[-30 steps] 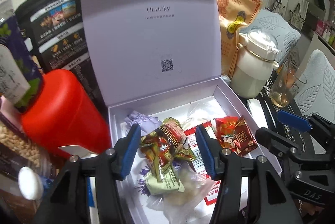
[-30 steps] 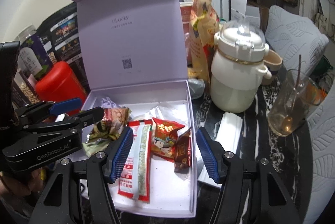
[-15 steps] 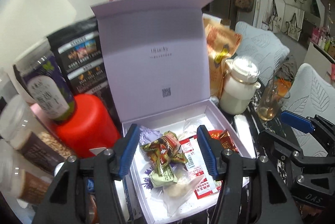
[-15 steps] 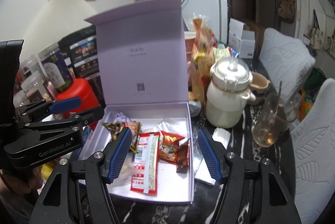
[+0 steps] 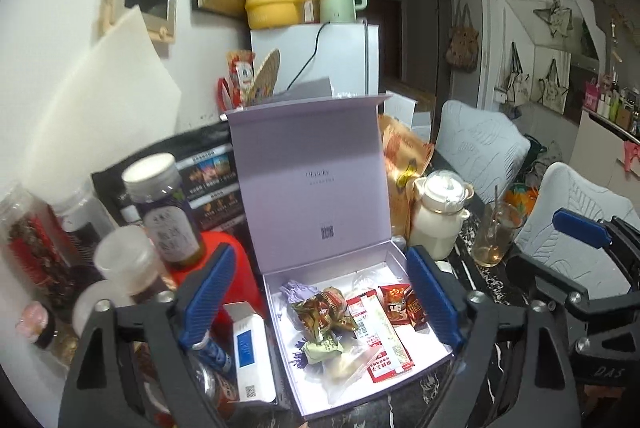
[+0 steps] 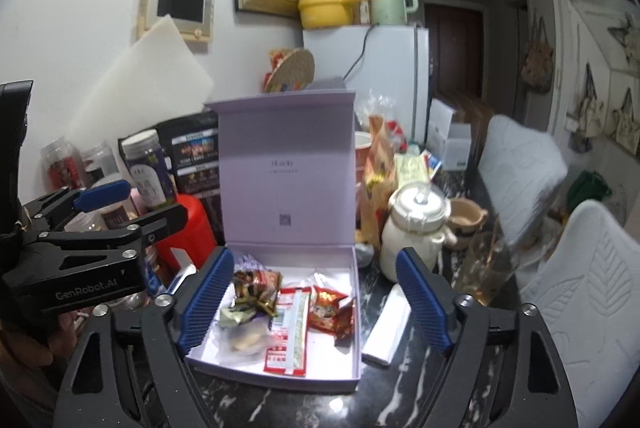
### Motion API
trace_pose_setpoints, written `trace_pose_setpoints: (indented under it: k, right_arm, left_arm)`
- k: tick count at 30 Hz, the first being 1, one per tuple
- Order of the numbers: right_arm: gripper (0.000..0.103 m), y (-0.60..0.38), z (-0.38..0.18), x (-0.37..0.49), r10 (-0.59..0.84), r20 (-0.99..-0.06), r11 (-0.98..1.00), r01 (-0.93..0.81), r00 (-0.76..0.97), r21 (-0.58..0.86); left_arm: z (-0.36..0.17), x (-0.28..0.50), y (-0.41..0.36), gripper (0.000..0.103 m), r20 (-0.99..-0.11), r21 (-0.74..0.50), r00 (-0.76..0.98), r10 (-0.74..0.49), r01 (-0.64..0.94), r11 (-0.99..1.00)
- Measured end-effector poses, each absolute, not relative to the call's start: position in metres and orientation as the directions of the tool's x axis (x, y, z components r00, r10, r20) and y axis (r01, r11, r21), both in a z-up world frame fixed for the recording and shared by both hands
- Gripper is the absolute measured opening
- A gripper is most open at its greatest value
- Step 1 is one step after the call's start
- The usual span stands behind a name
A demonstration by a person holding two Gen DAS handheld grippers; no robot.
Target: Organize soft objects
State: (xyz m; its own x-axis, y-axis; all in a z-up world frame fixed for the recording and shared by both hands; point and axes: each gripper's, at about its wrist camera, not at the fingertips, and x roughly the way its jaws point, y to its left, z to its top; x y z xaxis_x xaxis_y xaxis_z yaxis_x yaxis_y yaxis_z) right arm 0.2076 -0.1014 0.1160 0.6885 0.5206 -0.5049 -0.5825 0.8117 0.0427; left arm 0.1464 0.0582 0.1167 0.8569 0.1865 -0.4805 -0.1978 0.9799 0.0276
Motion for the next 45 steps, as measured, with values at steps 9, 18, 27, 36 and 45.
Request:
trace_pose_setpoints:
  k: [9, 18, 27, 36, 45]
  right_arm:
    - [0.095, -0.12, 0.142, 0.167, 0.499, -0.43, 0.84, -0.541, 0.753, 0.028]
    - [0.098, -0.133, 0.14, 0.118, 0.48, -0.418, 0.854, -0.52, 0.771, 0.021]
    - [0.098, -0.137, 0.113, 0.075, 0.423, -0.448, 0.88, -0.476, 0.788, -0.005]
    - [0.098, -0.137, 0.08, 0.046, 0.396, -0.495, 0.893, -0.45, 0.774, 0.011]
    - [0.098, -0.138, 0.053, 0.038, 0.406, -0.538, 0.89, -0.453, 0.738, 0.05]
  left_arm:
    - [0.137, 0.092, 0.052, 0.1, -0.404, 0.042, 0.892, 0.201, -0.201, 0.979]
    - [0.124, 0.039, 0.048, 0.1, -0.408, 0.038, 0.891, 0.2, -0.203, 0.979]
    - [0.095, -0.001, 0.049, 0.1, -0.424, -0.015, 0.887, 0.181, -0.207, 0.978]
    - [0.058, -0.02, 0.052, 0.1, -0.489, -0.045, 0.857, 0.164, -0.212, 0.976]
    - [0.038, -0.024, 0.056, 0.1, -0.527, -0.052, 0.836, 0.156, -0.215, 0.975]
